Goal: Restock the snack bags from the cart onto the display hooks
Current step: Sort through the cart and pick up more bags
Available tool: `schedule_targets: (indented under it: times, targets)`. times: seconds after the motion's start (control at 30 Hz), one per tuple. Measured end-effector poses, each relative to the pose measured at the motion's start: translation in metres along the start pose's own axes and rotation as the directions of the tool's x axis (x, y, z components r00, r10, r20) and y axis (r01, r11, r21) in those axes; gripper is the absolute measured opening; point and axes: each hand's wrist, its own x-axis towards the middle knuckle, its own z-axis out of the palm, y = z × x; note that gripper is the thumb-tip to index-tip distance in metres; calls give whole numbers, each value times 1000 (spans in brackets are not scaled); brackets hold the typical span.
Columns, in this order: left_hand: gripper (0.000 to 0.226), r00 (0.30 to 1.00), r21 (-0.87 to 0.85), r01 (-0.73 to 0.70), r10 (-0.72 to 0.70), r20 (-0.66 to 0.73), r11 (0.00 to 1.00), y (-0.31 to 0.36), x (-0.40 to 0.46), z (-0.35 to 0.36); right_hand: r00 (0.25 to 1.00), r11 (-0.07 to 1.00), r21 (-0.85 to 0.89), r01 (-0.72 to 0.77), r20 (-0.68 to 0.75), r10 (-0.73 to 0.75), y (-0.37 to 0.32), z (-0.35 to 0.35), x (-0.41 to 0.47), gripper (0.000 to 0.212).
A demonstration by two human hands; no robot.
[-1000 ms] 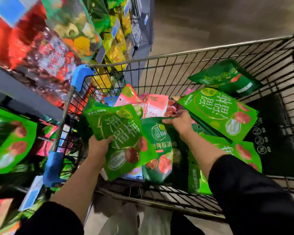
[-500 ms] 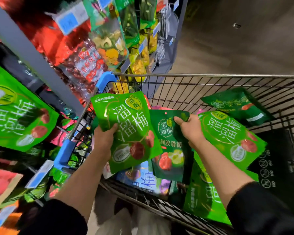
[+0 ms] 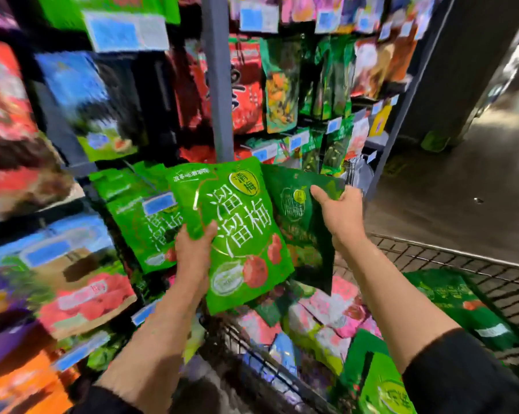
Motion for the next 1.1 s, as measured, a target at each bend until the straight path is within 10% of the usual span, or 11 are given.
schedule_targets:
  times: [0.13, 0.6, 1.1]
  targets:
    - [52, 982, -44, -143, 136, -133, 989, 42, -12, -63, 982, 987, 33, 156, 105, -159, -63, 36, -45, 47]
    - [24, 804, -40, -412, 342, -486, 910, 181, -137, -304, 786, 850, 389, 356, 368, -497, -237, 163, -254, 17]
    - [37, 502, 19, -634, 430, -750, 773, 284, -177, -447, 561, 608, 691, 391, 345, -753, -425, 280, -356, 13]
